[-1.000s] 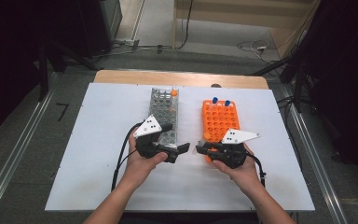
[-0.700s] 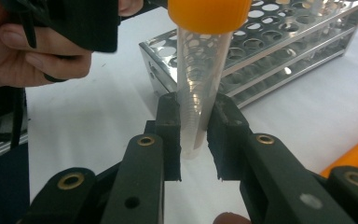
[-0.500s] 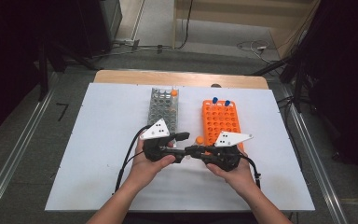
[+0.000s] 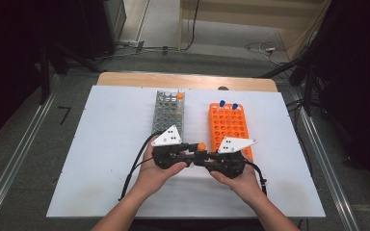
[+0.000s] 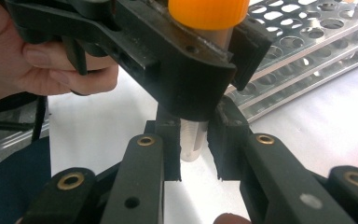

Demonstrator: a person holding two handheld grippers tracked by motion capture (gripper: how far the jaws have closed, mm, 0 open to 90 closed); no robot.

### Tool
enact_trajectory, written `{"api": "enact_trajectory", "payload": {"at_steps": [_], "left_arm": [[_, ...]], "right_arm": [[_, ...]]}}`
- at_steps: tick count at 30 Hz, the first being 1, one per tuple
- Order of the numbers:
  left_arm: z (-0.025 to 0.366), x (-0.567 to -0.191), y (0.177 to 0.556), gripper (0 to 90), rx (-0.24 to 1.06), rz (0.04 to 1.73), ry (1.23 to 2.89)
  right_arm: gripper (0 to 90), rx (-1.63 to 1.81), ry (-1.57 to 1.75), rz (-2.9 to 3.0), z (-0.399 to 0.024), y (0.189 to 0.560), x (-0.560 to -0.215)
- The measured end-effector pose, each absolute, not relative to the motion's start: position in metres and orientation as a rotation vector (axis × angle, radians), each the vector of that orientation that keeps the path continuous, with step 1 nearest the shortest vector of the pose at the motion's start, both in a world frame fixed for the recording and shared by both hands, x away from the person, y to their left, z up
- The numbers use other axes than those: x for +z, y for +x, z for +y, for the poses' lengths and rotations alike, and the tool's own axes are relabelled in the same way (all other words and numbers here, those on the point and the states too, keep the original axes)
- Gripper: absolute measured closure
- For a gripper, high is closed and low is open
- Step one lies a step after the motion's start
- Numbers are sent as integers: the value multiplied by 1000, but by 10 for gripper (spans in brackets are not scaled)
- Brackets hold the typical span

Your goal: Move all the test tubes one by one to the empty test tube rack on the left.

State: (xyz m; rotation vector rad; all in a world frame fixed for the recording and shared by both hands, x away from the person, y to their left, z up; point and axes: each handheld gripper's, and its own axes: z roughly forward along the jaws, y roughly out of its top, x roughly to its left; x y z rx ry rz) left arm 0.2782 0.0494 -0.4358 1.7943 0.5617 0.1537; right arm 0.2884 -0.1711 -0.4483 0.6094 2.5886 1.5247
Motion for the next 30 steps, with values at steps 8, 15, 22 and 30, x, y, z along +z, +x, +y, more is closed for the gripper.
{"api": "enact_trajectory", "payload": {"at_steps": [8,15,22,30], "left_arm": [[52,-434,278,753,195,564,1779],[57,-431,283,753,207,589,1751],[69,-426,293,753,243,629,1725],[83,-418,307,753,282,679,1694]], "right_arm": [[727,1538,627,2580,-174,290,-447],[551,1564,627,2533,-186,290,-444],[265,1582,685,2470,-210,290,-443],[0,1566,714,2470,-234,290,-444]]}}
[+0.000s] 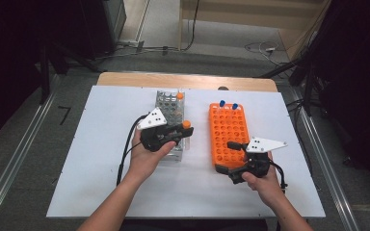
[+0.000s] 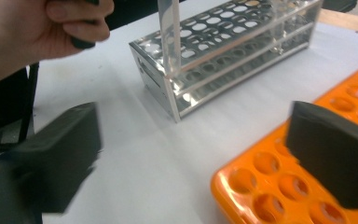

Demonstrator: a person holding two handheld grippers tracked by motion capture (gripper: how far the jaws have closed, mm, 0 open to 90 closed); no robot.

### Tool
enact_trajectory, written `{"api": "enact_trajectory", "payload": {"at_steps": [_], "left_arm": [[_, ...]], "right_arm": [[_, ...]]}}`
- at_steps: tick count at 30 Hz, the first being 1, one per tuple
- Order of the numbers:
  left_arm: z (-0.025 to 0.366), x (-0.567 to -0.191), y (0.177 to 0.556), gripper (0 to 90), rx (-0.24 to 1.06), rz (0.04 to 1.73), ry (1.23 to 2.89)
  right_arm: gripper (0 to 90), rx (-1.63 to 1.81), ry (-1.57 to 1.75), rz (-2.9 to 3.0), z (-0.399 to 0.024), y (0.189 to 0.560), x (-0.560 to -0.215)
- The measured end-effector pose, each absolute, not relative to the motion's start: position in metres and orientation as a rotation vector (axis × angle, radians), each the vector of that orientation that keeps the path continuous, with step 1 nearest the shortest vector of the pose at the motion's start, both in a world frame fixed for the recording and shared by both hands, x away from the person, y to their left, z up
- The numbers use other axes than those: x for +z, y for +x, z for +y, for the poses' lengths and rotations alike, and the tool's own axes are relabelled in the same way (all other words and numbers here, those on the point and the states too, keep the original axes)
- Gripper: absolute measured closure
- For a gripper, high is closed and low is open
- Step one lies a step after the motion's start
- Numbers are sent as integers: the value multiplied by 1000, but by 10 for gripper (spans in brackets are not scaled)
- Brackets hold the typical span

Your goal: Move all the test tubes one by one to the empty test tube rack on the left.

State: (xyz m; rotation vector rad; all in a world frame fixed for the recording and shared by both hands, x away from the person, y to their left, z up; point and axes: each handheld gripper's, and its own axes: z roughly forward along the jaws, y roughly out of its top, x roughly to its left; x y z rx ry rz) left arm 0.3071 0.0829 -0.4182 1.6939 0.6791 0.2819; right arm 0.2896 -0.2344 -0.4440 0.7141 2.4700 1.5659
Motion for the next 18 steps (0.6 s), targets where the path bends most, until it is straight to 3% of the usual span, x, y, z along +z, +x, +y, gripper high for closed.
{"api": "enact_trajectory", "payload": {"at_steps": [18], "left_arm": [[104,-409,350,752,393,788,1640]], "right_arm": [[0,1520,830,2419,-274,292,-455]]}}
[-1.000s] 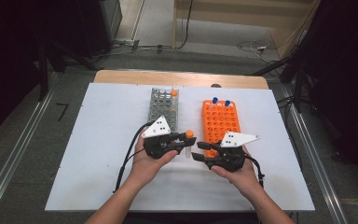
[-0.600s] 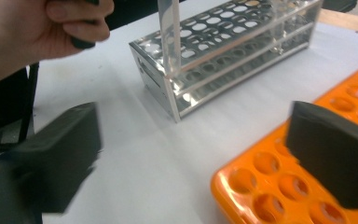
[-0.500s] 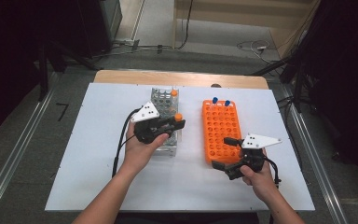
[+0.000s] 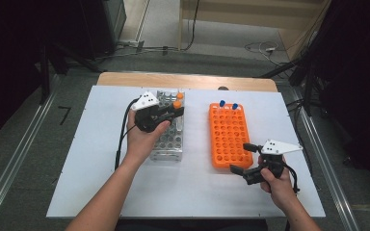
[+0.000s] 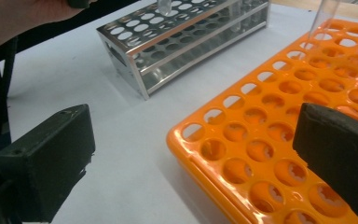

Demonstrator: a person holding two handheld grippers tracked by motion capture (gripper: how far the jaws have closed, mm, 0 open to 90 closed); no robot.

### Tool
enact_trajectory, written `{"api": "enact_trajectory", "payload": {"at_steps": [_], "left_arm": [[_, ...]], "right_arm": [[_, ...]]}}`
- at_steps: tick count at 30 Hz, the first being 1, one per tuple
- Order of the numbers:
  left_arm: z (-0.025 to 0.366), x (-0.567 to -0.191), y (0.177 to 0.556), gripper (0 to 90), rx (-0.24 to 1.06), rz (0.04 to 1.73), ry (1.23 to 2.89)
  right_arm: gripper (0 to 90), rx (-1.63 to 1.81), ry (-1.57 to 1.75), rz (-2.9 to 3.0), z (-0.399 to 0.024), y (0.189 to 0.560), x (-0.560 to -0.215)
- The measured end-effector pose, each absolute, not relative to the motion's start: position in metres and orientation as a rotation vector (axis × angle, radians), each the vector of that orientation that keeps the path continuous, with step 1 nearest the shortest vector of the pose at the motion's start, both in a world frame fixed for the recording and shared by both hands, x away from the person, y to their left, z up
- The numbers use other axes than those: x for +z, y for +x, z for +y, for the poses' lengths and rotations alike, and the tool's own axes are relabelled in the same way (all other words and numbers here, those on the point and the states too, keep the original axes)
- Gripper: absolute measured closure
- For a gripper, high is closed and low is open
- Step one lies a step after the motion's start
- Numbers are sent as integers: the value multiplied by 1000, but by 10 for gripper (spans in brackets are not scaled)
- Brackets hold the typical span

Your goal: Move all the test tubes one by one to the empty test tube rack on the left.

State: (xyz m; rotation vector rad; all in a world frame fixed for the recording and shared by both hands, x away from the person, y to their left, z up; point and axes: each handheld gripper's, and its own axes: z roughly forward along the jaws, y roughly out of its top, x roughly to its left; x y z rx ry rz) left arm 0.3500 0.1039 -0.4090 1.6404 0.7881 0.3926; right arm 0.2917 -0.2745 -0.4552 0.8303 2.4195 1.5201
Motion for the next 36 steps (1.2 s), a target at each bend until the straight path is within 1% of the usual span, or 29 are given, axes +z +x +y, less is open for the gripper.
{"api": "enact_trajectory", "payload": {"at_steps": [17,36], "left_arm": [[100,-405,384,752,473,838,1605],[94,-418,407,752,567,930,1547]], "right_arm": [[0,1507,850,2410,-277,294,-458],[0,1505,853,2410,-277,295,-461]]}}
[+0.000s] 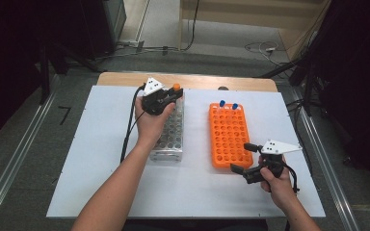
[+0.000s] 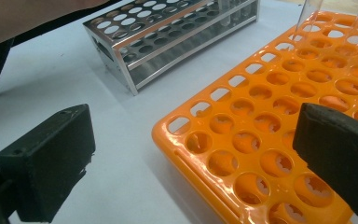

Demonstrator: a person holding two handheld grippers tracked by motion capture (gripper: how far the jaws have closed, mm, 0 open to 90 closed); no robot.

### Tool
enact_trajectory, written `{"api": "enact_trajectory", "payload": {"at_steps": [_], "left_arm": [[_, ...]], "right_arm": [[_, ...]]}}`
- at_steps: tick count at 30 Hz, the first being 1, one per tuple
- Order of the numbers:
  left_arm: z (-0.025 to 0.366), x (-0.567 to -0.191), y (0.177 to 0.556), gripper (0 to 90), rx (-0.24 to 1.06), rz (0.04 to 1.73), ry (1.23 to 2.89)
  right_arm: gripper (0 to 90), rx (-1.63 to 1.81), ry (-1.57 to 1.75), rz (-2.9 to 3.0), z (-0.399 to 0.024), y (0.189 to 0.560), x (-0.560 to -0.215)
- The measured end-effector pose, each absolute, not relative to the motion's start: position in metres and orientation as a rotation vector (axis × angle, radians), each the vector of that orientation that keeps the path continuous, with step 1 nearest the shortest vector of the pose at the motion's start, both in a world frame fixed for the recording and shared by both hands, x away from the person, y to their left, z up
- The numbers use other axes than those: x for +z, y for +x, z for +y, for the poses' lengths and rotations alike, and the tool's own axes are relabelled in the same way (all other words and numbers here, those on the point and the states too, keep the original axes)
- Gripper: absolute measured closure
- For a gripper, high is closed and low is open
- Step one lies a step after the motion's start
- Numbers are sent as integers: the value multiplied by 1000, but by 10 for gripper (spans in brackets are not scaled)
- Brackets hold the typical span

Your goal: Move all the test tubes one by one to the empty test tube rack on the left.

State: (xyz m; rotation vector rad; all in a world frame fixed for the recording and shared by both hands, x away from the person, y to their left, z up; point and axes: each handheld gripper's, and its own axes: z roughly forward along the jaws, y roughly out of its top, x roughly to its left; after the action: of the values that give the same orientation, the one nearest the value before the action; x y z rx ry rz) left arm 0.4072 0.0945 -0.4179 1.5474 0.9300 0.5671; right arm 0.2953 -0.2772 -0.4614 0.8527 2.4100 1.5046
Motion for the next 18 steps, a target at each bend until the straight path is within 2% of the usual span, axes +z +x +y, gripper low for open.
{"api": "enact_trajectory", "payload": {"at_steps": [9,18], "left_arm": [[90,-424,408,751,604,938,1594],[84,-432,407,748,605,961,1711]], "right_arm": [[0,1502,853,2407,-278,296,-462],[0,1499,854,2407,-277,296,-463]]}}
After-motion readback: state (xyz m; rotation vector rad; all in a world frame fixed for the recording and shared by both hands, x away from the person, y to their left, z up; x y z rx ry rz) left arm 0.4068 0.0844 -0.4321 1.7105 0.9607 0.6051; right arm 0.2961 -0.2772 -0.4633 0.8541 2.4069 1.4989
